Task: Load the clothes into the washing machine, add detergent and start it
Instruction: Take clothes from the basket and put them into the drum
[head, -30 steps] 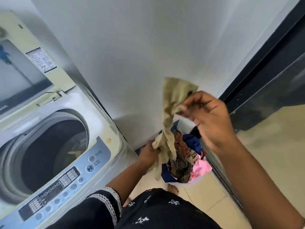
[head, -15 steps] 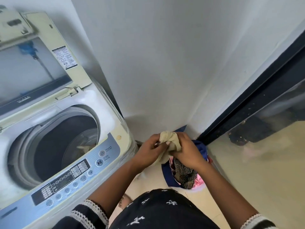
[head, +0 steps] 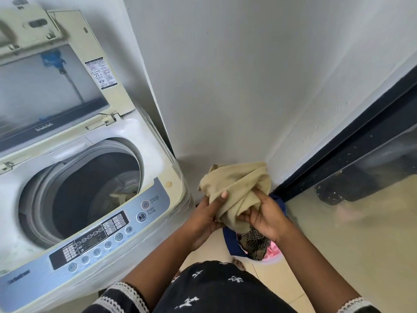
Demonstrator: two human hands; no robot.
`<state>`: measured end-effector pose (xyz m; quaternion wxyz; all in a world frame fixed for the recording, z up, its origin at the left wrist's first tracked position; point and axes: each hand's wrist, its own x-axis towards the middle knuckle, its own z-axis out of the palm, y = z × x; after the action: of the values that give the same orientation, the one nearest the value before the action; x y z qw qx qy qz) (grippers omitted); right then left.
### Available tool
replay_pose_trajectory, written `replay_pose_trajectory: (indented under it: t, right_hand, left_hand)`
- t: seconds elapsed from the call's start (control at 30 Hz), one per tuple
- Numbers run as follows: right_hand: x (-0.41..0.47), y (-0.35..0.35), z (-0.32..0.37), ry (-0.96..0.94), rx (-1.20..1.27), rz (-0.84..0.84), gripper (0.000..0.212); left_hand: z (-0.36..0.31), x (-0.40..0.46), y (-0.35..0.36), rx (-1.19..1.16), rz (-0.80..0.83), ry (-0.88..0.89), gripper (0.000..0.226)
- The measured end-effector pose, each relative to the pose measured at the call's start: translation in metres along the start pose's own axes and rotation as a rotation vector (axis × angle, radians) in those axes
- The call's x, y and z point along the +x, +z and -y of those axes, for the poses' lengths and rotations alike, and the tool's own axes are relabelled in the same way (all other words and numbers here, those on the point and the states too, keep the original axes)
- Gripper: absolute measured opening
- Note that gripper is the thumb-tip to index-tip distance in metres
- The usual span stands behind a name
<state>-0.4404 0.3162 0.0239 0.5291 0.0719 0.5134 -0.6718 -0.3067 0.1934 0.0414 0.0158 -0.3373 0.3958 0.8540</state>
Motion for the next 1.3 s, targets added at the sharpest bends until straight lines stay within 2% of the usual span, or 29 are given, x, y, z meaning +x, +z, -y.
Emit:
replay_pose_trajectory:
  t: [0.07, 0.1, 0.13, 0.27, 0.4, 0.47, 0.57, 0.7, 0.73, 0.8, 0.83, 0.93, 1.1, 1.3]
  right_hand:
    - [-0.002, 0.000, -0.009, -0.048, -0.375, -0.147, 0.041]
    - [-0.002, -0.003, -0.012, -0.085, -0.427, -0.216, 0.036]
    - [-0.003, -0.005, -0.014, -0.107, -0.387, -0.244, 0.038]
    - [-0.005, -0.021, -0.016, -0.089, -0.005, -0.149, 0.092]
    - [-0.010, -0.016, -0.013, 0.004, 0.232, 0.075, 0.088]
    - [-0.010, -0.006, -0.013, 0.019, 0.282, 0.132, 0.083]
    - [-0.007, 0.013, -0.013, 0.000, 0.260, 0.142, 0.068]
    - [0.005, 0.033, -0.013, -0.044, 0.250, 0.082, 0.088]
    - [0.008, 0.041, -0.012, -0.036, 0.258, 0.087, 0.079]
    - [0.013, 0.058, -0.011, 0.012, 0.198, 0.092, 0.047]
    - [0.014, 0.065, -0.010, 0.025, 0.136, 0.084, 0.040]
    - [0.019, 0.094, -0.011, 0.034, -0.077, 0.087, 0.039]
    - [0.036, 0.148, -0.025, 0.006, -0.234, 0.198, 0.034]
    - [0.070, 0.223, -0.063, 0.029, -0.373, 0.246, 0.025]
  left_hand:
    - [0.001, 0.001, 0.006, -0.012, -0.077, 0.063, 0.073]
    - [0.002, 0.002, 0.006, 0.009, -0.114, 0.088, 0.078]
    - [0.002, 0.003, 0.005, 0.021, -0.126, 0.100, 0.081]
    - [-0.003, 0.003, -0.003, -0.004, -0.072, 0.128, 0.071]
    - [-0.014, -0.001, -0.013, 0.009, 0.018, 0.082, 0.082]
    - [-0.018, -0.007, -0.018, 0.000, 0.070, 0.058, 0.076]
    - [-0.021, -0.015, -0.025, -0.015, 0.048, 0.077, 0.074]
    - [-0.025, -0.023, -0.042, 0.081, -0.070, 0.131, 0.080]
    - [-0.027, -0.026, -0.048, 0.084, -0.080, 0.120, 0.078]
    - [-0.030, -0.033, -0.061, 0.006, -0.051, 0.057, 0.069]
    - [-0.032, -0.036, -0.066, -0.043, -0.046, 0.047, 0.061]
    - [-0.041, -0.049, -0.090, -0.067, -0.173, 0.151, 0.030]
    - [-0.058, -0.070, -0.146, -0.041, -0.408, 0.336, 0.046]
    - [-0.071, -0.093, -0.222, -0.136, -0.591, 0.378, 0.033]
